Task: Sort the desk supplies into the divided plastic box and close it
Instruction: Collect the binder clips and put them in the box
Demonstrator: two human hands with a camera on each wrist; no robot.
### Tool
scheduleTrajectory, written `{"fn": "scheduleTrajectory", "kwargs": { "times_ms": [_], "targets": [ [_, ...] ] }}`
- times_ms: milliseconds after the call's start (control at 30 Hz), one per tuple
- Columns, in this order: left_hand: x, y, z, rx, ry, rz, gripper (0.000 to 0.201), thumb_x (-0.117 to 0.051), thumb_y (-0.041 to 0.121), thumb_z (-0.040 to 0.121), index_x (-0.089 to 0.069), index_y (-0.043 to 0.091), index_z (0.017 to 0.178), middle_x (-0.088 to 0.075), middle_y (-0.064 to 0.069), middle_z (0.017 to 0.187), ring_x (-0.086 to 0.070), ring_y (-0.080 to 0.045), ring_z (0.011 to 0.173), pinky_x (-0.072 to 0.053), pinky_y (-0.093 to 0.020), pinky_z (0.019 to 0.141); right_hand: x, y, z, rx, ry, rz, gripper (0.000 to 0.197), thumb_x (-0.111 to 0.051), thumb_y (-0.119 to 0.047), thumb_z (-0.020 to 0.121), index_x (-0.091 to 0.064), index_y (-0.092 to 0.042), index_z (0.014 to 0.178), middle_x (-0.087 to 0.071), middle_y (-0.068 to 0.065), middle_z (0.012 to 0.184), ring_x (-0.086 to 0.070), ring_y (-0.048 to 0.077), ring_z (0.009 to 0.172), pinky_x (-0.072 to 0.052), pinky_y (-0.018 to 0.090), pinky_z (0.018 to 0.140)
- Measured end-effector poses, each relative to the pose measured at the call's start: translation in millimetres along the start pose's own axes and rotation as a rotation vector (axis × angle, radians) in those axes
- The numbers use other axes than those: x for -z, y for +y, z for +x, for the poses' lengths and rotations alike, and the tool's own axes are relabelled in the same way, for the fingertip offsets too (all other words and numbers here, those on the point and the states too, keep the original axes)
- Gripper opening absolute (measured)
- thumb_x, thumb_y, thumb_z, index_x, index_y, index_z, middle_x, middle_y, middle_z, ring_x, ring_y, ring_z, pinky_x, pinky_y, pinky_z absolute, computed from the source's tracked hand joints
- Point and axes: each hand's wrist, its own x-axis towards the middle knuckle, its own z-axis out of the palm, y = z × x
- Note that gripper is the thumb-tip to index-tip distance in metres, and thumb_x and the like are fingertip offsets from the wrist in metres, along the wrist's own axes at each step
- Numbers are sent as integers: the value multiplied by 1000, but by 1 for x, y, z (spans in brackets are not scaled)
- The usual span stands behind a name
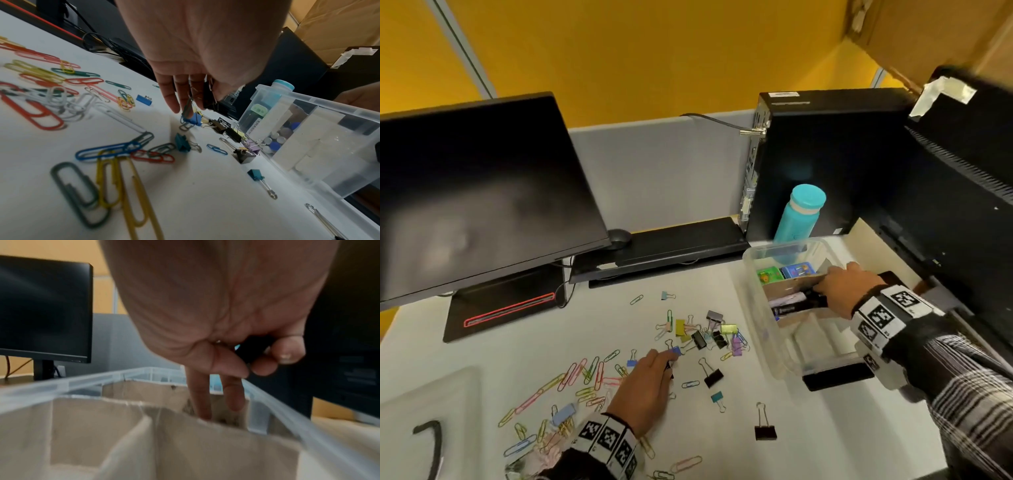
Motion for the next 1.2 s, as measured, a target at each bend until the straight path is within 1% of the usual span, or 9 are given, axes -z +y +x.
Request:
{"fn": "scheduleTrajectory", "kwargs": {
  "times_ms": [100, 267, 433, 533, 700, 867, 967, 1067, 1200],
  "targets": [
    [-2, -8, -2, -9, -1, 4, 34, -31, 22, 101, -44, 22, 133, -46, 9, 108, -45, -5, 92, -40, -17, 84, 8, -3, -10, 70, 29, 6, 35, -42, -45, 93, -46, -43, 128, -48, 2, 124, -43, 26, 113, -43, 35, 89],
    [-2, -10, -1, -10, -13, 5, 33, -32, 22, 101, -44, 24, 131, -47, 9, 107, -47, -7, 94, -39, -18, 83, 8, -14, -2, 123, -97, 2, 34, -45, -33, 93, -54, -36, 125, -52, 0, 129, -45, 27, 117, -42, 34, 99],
    [-2, -13, -1, -3, -21, 9, 32, -30, 24, 101, -45, 25, 129, -47, 9, 106, -48, -7, 92, -42, -20, 82, 9, -12, 1, 16, -45, -20, 34, -53, -35, 88, -55, -22, 119, -56, 2, 120, -51, 23, 110, -45, 32, 86],
    [-1, -15, -4, 9, -44, -16, 30, -30, 23, 101, -44, 25, 127, -45, 8, 102, -51, -8, 88, -46, -22, 79, 7, -8, 3, 102, -79, 59, 33, -49, -30, 92, -54, -33, 124, -58, 0, 125, -55, 23, 111, -44, 29, 92],
    [-1, -21, -6, 15, -39, -11, 30, -30, 23, 100, -45, 26, 126, -45, 9, 103, -50, -6, 89, -45, -20, 79, 9, -12, 6, 180, -128, 80, 33, -49, -25, 94, -57, -31, 126, -56, -3, 129, -54, 21, 114, -41, 27, 100],
    [0, -21, -9, 6, -38, -5, 31, -30, 23, 101, -44, 25, 128, -46, 7, 107, -47, -6, 93, -41, -19, 81, 5, -19, 15, 233, -164, 137, 27, -51, -28, 90, -66, -20, 111, -62, 2, 120, -57, 21, 107, -44, 30, 98],
    [1, -20, -9, 8, -38, -18, 30, -30, 22, 101, -45, 24, 128, -46, 6, 107, -48, -7, 93, -42, -20, 81, 3, -17, 17, 286, -207, 115, 28, -51, -25, 92, -66, -22, 115, -61, 0, 123, -55, 20, 112, -42, 31, 102],
    [0, -20, -10, 16, -39, -21, 31, -33, 19, 101, -45, 22, 130, -46, 6, 108, -48, -7, 92, -41, -18, 79, 9, -12, 13, 365, -181, 156, 31, -49, -18, 94, -63, -25, 122, -57, -4, 131, -50, 20, 120, -35, 31, 107],
    [0, -22, -10, 20, -36, -20, 32, -34, 19, 101, -44, 23, 130, -46, 7, 108, -48, -7, 91, -40, -16, 77, 12, -6, 13, 382, -151, 269, 32, -52, -9, 90, -70, -30, 106, -62, -5, 123, -55, 18, 111, -40, 29, 104]
  ]
}}
